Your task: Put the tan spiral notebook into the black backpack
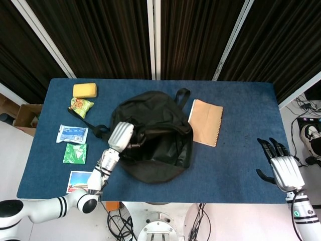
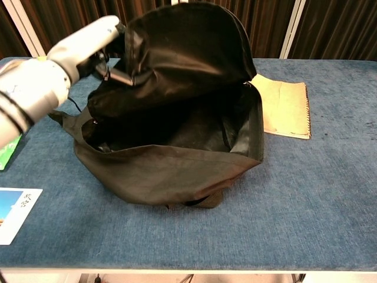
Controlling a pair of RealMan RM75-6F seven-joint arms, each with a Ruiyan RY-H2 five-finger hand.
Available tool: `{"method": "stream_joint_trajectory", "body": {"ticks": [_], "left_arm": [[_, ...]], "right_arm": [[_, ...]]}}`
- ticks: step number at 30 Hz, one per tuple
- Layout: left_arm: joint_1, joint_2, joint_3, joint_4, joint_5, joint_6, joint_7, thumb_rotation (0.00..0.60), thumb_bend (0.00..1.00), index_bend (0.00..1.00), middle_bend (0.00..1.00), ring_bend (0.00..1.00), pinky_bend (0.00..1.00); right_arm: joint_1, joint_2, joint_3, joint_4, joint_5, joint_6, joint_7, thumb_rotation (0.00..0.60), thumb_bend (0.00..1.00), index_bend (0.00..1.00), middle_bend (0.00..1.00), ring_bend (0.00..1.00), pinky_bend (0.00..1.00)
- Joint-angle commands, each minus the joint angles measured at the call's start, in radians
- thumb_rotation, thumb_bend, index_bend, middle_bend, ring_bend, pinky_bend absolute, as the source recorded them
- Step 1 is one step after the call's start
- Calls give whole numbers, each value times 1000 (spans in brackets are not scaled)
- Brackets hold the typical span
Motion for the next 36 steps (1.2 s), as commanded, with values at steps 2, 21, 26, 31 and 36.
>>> {"method": "stream_joint_trajectory", "body": {"ticks": [2,21,26,31,36], "left_arm": [[-73,42,-129,16,-244,-182,-53,600,487,654,717,584,338],[-75,51,-173,15,-589,-297,-126,600,509,641,703,583,352],[-77,46,-167,23,-595,-309,-145,600,509,638,700,580,351],[-82,39,-163,41,-598,-312,-153,600,510,636,699,579,348],[-82,40,-164,49,-604,-326,-171,600,511,636,699,579,346]], "right_arm": [[120,-22,59,69,35,-129,-16,600,198,8,184,43,194],[477,-456,36,787,-28,-427,75,600,179,138,180,46,214],[510,-551,7,939,-58,-405,161,600,177,138,177,46,214],[533,-631,-17,1067,-77,-384,222,600,176,150,179,46,210],[549,-693,-33,1171,-81,-370,279,600,176,154,179,46,207]]}}
